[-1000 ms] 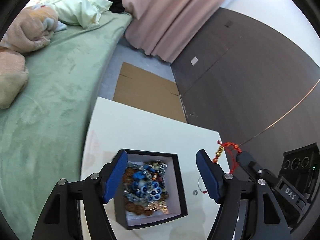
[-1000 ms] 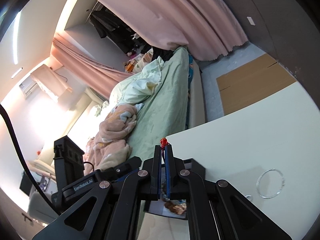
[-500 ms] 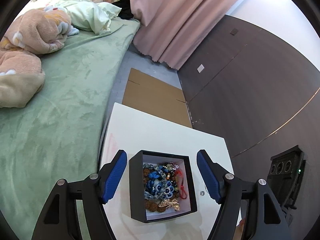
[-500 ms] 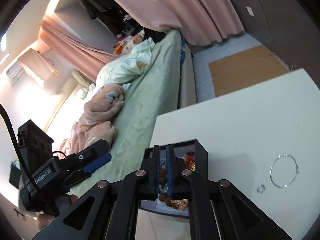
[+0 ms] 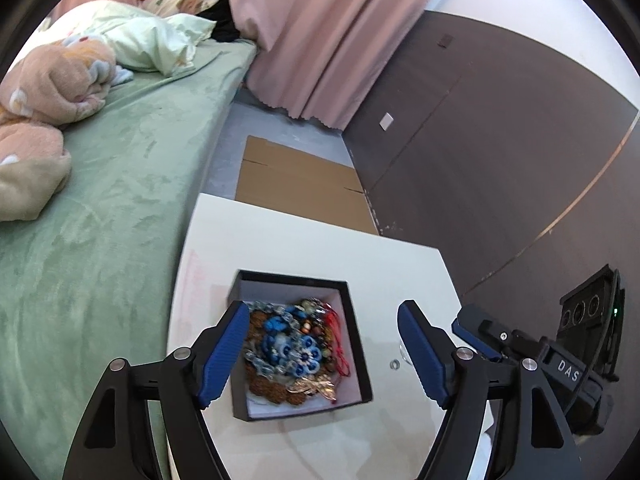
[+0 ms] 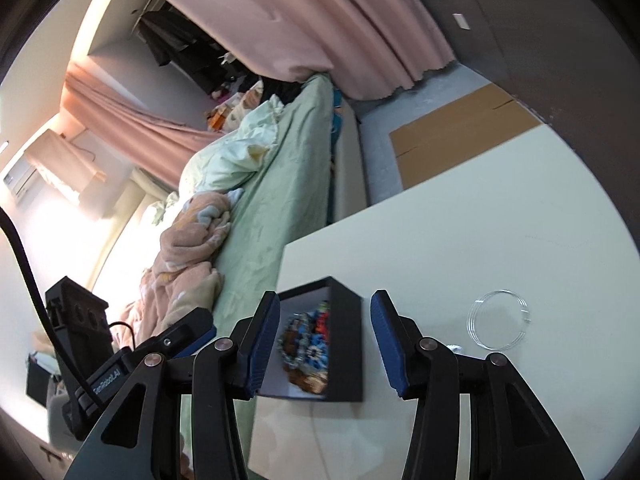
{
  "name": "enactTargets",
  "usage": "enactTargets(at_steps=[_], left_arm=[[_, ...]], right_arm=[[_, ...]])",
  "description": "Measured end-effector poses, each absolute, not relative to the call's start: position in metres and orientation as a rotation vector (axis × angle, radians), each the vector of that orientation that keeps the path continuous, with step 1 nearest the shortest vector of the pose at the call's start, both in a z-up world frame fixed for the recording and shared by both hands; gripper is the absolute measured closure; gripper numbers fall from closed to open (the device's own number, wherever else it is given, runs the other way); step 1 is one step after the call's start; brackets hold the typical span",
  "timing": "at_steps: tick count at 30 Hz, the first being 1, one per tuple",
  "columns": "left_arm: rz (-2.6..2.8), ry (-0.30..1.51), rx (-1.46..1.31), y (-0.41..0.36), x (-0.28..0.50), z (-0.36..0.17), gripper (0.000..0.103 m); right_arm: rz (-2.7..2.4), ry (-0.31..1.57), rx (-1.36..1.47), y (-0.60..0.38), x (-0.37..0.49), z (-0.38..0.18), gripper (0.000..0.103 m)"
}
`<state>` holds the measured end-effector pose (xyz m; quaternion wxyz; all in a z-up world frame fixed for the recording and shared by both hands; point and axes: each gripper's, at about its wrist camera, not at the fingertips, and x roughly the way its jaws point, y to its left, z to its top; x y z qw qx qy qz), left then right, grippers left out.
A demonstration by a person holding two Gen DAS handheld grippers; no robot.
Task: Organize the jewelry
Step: 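Move the left tool to the small silver ring and grasp it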
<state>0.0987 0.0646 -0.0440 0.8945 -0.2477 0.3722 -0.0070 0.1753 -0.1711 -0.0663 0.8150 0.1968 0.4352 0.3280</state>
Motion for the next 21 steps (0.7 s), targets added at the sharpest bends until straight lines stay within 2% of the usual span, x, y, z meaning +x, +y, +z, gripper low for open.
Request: enactTargets(at_steps=[17, 21], left_arm=[[-0.09, 0.888, -0.295, -0.024, 0.121, -0.05, 0.026], [-0.105, 0.943, -0.258, -0.041, 0.134, -0.056, 0.036]], right_arm=[[0.518, 0.998, 0.495, -0.26, 0.172, -0.083, 0.055], [0.457, 1.024, 0.522, -0.278, 0.176, -0.091, 0.055]])
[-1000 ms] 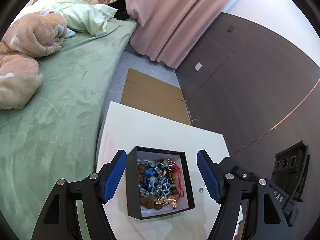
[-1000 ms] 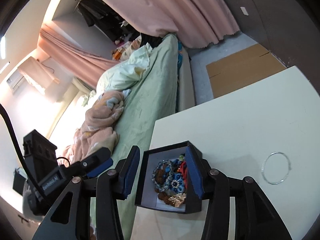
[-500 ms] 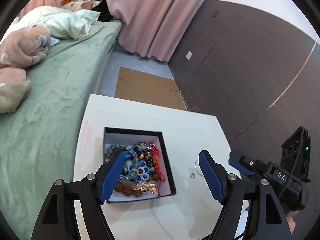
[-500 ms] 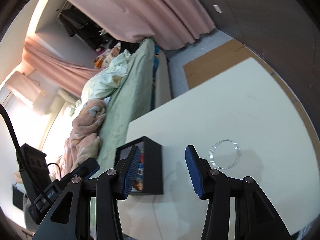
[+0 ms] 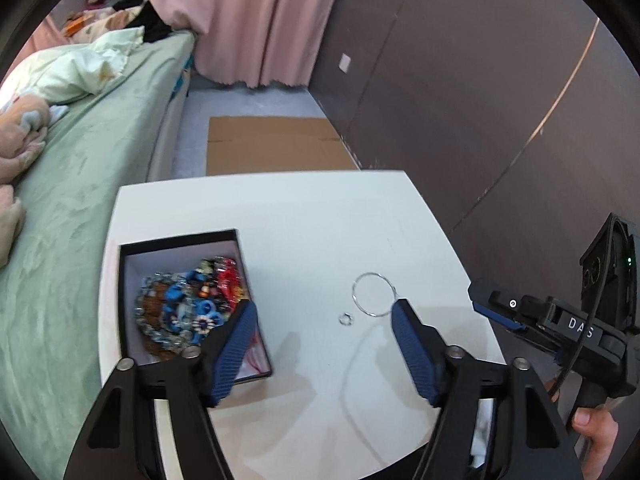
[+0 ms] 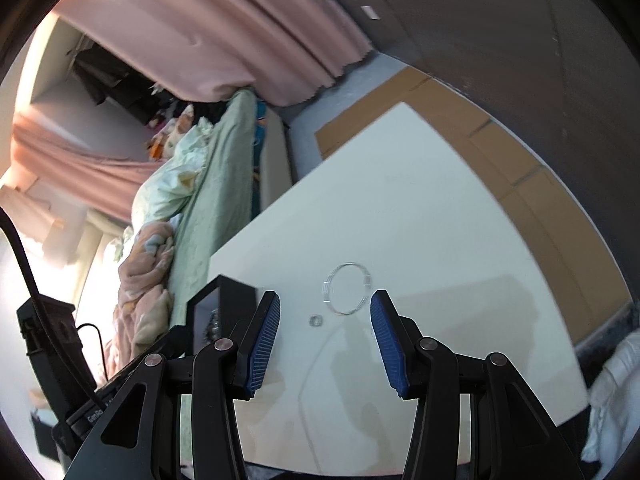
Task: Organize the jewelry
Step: 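Move the left tool to the small silver ring and grasp it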
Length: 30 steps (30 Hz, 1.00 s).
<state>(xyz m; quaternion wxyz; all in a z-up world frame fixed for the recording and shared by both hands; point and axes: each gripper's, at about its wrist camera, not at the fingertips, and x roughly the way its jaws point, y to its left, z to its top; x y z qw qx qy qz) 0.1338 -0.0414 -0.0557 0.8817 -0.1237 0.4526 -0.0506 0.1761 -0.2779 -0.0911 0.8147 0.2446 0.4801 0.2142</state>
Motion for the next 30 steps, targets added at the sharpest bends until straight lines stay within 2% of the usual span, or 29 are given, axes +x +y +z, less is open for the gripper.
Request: enactTargets(at_steps=[4, 8, 10, 15, 18, 23, 30], left_arm=[[-0.119, 0.996, -0.201, -0.06, 0.149, -0.061, 0.043], [-0.112, 1.055, -0.183, -0.069, 0.163, -0.071, 0.057], [-0.105, 1.094, -0.172, -0.074, 0.171, -0.08, 0.061], [-0.088, 1.147, -0.141, -0.086, 0.183, -0.099, 0.061], [-0.078, 1.181, -0.124, -0.094, 0.19, -0.11, 0.07], [-0.056, 1.214, -0.087, -0.105, 0.197, -0.124, 0.075], [-0.022, 1.24, -0.042, -0.111, 0.201, -0.136, 0.076]], right_arm=[[0.397, 1.046, 0.55, -0.291, 0.181, -0.098, 0.055], [0.341, 1.078, 0.579, -0.3, 0.19, -0.106, 0.055], [0.323, 1.086, 0.597, -0.304, 0.193, -0.108, 0.055], [0.311, 1.117, 0.649, -0.311, 0.2, -0.116, 0.055], [0.314, 1.132, 0.705, -0.314, 0.203, -0.12, 0.055], [0.324, 1.138, 0.795, -0.323, 0.206, -0.126, 0.055], [0.303, 1.124, 0.834, -0.331, 0.204, -0.126, 0.055]])
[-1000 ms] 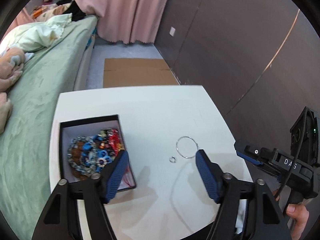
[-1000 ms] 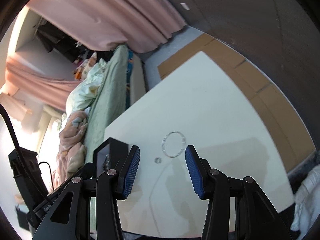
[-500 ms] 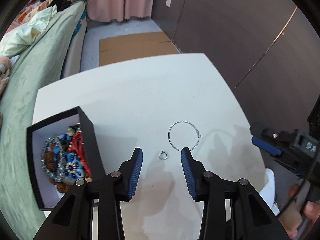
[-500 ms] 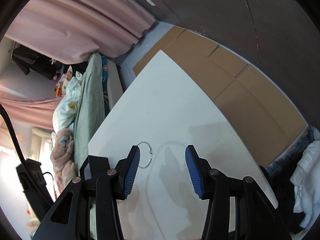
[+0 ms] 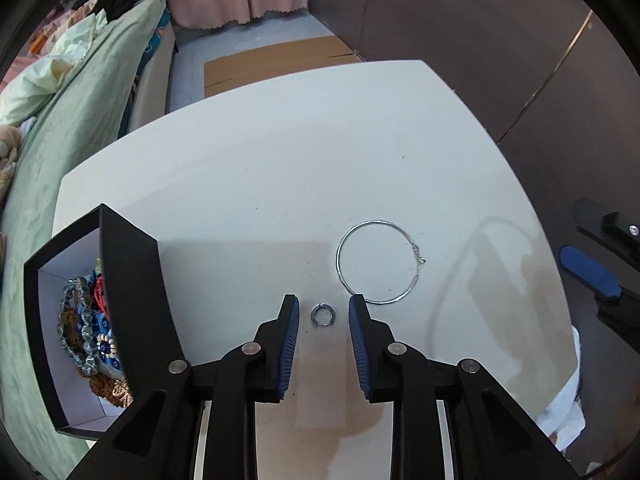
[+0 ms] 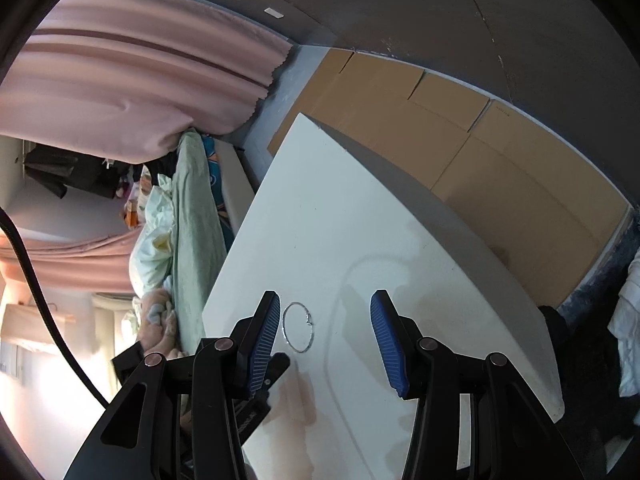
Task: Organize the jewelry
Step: 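Move the left tool to the small silver ring and grasp it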
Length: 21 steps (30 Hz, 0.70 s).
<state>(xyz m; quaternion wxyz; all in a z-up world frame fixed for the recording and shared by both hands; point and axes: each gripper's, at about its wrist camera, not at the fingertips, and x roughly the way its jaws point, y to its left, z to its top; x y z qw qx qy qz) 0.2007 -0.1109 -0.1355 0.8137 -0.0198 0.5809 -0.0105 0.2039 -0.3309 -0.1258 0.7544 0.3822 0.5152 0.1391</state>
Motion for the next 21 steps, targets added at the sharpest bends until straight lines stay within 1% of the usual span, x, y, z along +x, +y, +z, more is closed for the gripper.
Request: enactTargets(at_steps=[1, 3, 4, 5, 9, 13, 21], left_arm=[[-0.023, 1.245, -0.044, -0.111, 0.201, -0.138, 0.076], [-0.014, 1.243, -0.03, -0.113, 0.2, -0.14, 0.08], [-0.006, 1.241, -0.019, -0.114, 0.2, -0.14, 0.087], [0.0, 1.239, -0.016, -0.114, 0.2, -0.14, 0.089], [0.002, 1.239, -0.042, -0.108, 0.2, -0.137, 0.089], [-0.013, 1.195, -0.048, -0.103, 0.192, -0.124, 0.089], [-0.008, 1.088, -0.105, -0.073, 0.173, -0.081, 0.09]], right_arm=[[0.307, 1.126, 0.831, -0.33, 0.204, -0.126, 0.055], [0.317, 1.131, 0.822, -0.329, 0.203, -0.125, 0.055], [0.319, 1.133, 0.817, -0.328, 0.203, -0.125, 0.055], [0.322, 1.134, 0.812, -0.326, 0.203, -0.125, 0.055], [0.328, 1.135, 0.79, -0.324, 0.204, -0.124, 0.055], [0.33, 1.137, 0.748, -0.315, 0.205, -0.122, 0.055], [0.33, 1.136, 0.688, -0.303, 0.206, -0.121, 0.055]])
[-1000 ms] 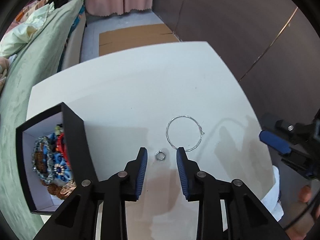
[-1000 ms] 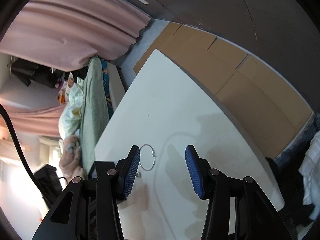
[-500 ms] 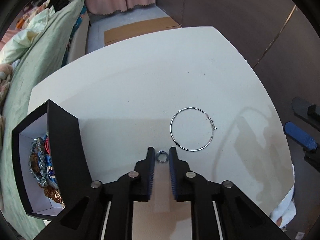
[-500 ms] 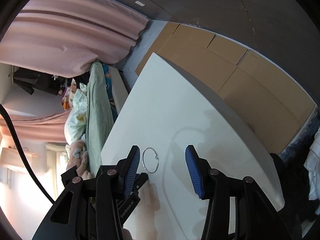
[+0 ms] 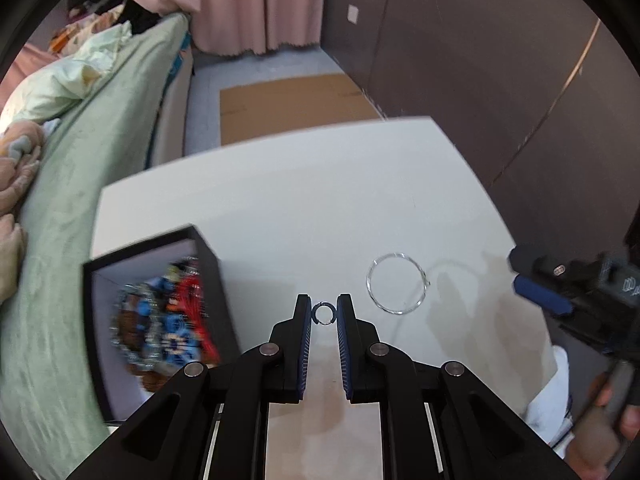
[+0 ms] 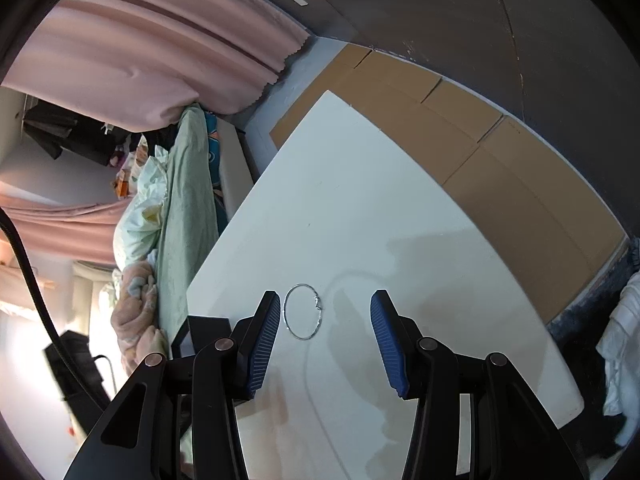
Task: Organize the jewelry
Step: 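Move the left tool to the small silver ring and grasp it, then drop the ring into the box with the left tool while the right tool grasps the silver hoop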
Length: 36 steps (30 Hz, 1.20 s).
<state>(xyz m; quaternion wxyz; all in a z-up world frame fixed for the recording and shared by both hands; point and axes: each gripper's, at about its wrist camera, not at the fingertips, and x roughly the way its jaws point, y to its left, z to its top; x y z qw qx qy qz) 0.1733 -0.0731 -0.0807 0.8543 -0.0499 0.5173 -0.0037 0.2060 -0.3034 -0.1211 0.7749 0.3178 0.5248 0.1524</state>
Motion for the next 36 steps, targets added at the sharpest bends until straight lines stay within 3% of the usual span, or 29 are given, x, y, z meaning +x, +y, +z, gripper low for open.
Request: enactTargets(at_steps=[6, 8, 16, 31, 36], left_arm=[[-0.001, 1.032, -0.138, -0.055, 0.159, -0.061, 0.09], [0.008, 1.015, -0.156, -0.044, 0.152, -0.056, 0.09], [0.03, 0.972, -0.276, -0.001, 0.126, -0.055, 0.09], [0.025, 0.963, -0.385, 0.041, 0.121, -0.064, 0.09], [0.012, 0.975, -0.394, 0.044, 0.124, -0.069, 0.09]], right_arm=[[0.335, 1.126, 0.637, -0.29, 0.209, -0.12, 0.059], [0.342, 1.124, 0.598, -0.282, 0.21, -0.119, 0.067], [0.338, 1.147, 0.468, -0.257, 0.215, -0.126, 0.081], [0.253, 1.167, 0.231, -0.224, 0.223, -0.142, 0.087], [0.217, 1.141, 0.102, -0.211, 0.219, -0.138, 0.097]])
